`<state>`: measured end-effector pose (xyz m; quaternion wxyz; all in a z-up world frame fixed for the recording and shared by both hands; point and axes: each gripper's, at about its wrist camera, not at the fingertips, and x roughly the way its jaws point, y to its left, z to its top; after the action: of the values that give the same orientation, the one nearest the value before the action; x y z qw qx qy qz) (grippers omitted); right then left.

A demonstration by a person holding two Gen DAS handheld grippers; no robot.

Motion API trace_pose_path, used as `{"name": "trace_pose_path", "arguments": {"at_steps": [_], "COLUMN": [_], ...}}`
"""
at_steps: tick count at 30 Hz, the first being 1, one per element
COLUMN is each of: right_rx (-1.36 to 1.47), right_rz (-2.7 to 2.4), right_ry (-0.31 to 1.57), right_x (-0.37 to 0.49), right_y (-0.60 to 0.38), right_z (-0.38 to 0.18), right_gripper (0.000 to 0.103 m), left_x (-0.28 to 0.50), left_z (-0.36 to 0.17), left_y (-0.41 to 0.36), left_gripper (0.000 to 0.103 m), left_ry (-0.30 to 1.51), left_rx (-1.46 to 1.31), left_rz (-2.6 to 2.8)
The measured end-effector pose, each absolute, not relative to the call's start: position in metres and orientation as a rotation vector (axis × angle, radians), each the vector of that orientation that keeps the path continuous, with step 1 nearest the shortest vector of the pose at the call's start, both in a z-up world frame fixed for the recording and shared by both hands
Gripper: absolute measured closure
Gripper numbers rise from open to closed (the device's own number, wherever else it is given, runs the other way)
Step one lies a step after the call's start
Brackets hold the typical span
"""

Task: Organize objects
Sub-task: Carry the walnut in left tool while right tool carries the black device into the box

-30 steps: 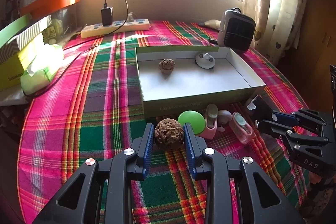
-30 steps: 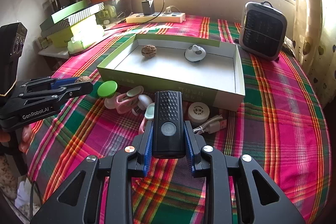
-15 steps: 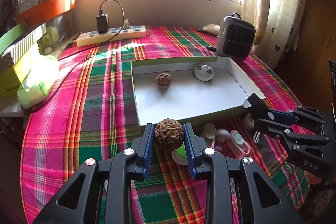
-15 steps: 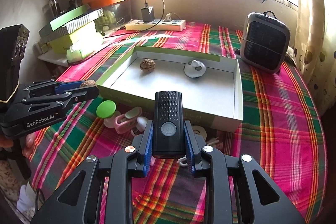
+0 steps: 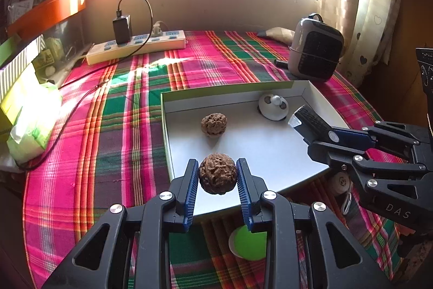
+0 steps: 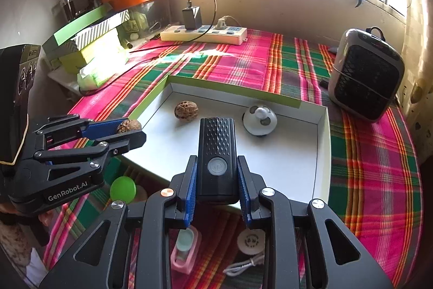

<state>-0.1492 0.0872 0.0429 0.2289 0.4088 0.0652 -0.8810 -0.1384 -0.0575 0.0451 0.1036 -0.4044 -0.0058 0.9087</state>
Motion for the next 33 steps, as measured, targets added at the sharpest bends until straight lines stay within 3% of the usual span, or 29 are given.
{"name": "trace_pose_path", "arguments": {"at_steps": [33], "right_rx": [1.269], "right_rz": [-2.322], "right_ry": [0.239], "right_x": [-0.237], "right_y": [0.054], "right_z": [0.009], "right_gripper": [0.075], "left_x": [-0.189], "left_z": [0.025], "left_y": [-0.048], "left_gripper": [0.077], "left_ry": [0.049], "left_rx": [-1.268], "left_rz": [2.641]}}
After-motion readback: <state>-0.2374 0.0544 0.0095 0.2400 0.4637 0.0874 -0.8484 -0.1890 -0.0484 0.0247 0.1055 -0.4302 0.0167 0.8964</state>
